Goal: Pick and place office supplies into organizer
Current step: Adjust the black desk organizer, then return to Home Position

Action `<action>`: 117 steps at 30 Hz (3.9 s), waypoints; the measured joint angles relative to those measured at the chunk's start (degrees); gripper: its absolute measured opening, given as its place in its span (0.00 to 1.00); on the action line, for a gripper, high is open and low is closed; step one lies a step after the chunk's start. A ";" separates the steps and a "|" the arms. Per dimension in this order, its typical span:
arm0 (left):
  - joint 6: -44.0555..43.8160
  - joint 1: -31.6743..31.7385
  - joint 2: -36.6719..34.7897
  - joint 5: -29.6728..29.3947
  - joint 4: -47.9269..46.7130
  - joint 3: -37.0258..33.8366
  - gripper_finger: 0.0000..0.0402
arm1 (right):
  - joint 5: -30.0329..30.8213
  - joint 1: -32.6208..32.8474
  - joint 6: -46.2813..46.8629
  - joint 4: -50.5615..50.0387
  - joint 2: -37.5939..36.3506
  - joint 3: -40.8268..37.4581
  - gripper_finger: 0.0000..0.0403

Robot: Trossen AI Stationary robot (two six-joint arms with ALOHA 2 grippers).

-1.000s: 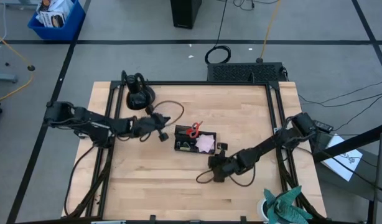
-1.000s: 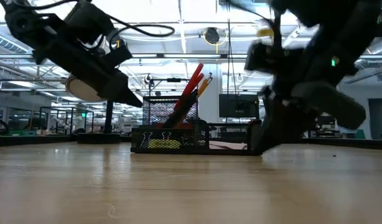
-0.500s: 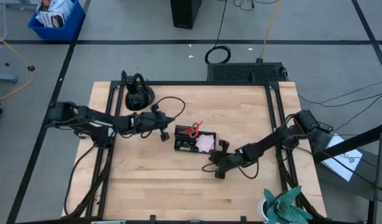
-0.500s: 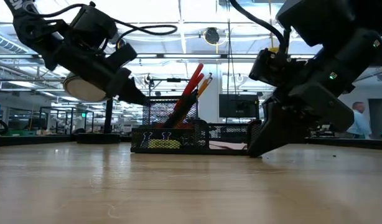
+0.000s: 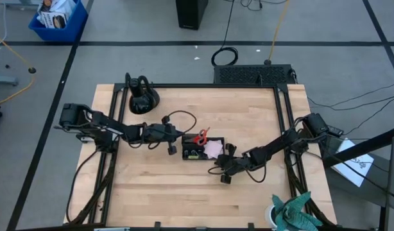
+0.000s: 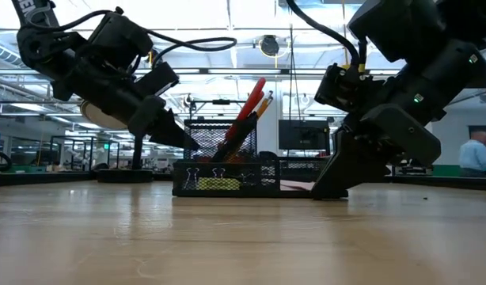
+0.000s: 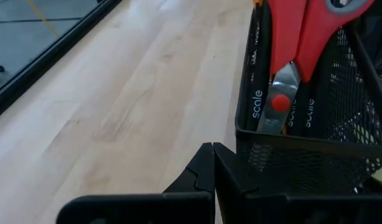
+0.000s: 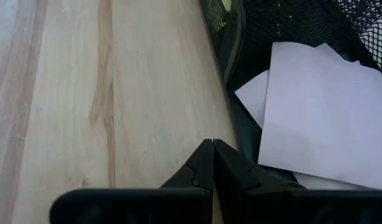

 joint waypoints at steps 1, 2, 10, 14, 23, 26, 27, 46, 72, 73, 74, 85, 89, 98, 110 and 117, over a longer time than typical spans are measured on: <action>-0.04 -0.24 0.01 -0.61 -0.07 0.00 0.00 | 0.02 -0.02 -0.03 -0.01 0.02 0.00 0.00; -0.09 -0.47 0.01 -0.88 -0.06 0.00 0.00 | 0.04 -0.02 -0.13 -0.07 0.02 0.00 0.00; 0.24 -0.81 -0.06 -3.76 -0.02 0.00 0.00 | 0.14 0.42 -1.87 -0.05 0.06 -0.02 0.00; 0.91 -1.21 -3.38 -5.30 -0.19 0.04 0.00 | 0.21 2.14 -4.57 -1.64 -2.53 -0.22 0.00; 5.84 -8.06 -16.99 -5.89 -7.54 0.08 0.00 | -3.11 6.07 -14.22 -8.45 -17.71 -0.24 0.00; 8.04 -12.67 -20.45 -3.86 -11.03 0.02 0.00 | -3.40 5.42 -19.19 -8.86 -23.09 -1.03 0.00; 8.04 -14.30 -21.09 -3.73 -11.18 0.04 0.00 | -4.45 4.57 -20.21 -9.22 -24.90 -1.99 0.00; 10.25 -22.27 -24.52 -9.46 -19.27 0.02 0.00 | -18.20 -9.75 -15.12 1.07 -65.85 -30.33 0.00; 12.59 -29.71 -38.12 -16.72 10.58 -18.80 0.00 | -25.40 -11.11 -15.14 3.24 -84.04 -35.98 0.00; 12.31 -29.49 -39.22 -16.71 10.95 -19.76 0.00 | -25.35 -11.10 -15.65 3.01 -84.09 -35.98 0.00; 12.03 -29.20 -40.11 -16.65 11.00 -20.53 0.00 | -25.38 -11.11 -16.26 2.84 -84.11 -35.98 0.00; 13.60 -27.88 -44.00 -15.59 9.55 -23.54 0.00 | -25.67 -16.57 -17.74 -2.58 -87.55 -36.02 0.00; 13.57 -28.41 -44.02 -15.59 9.07 -23.54 0.00 | -27.08 -18.40 -17.13 -3.97 -90.87 -36.02 0.00; 12.92 -28.87 -43.98 -15.26 8.45 -23.52 0.00 | -27.70 -19.54 -14.80 -7.22 -96.72 -39.01 0.00; 10.34 -15.24 -44.83 -2.85 9.90 -23.45 0.00 | -30.27 -24.48 -13.50 -6.56 -102.18 -41.08 0.00; 12.16 -14.69 -54.18 -1.30 5.75 -23.45 0.00 | -33.33 -24.82 -12.83 -7.02 -102.21 -38.72 0.00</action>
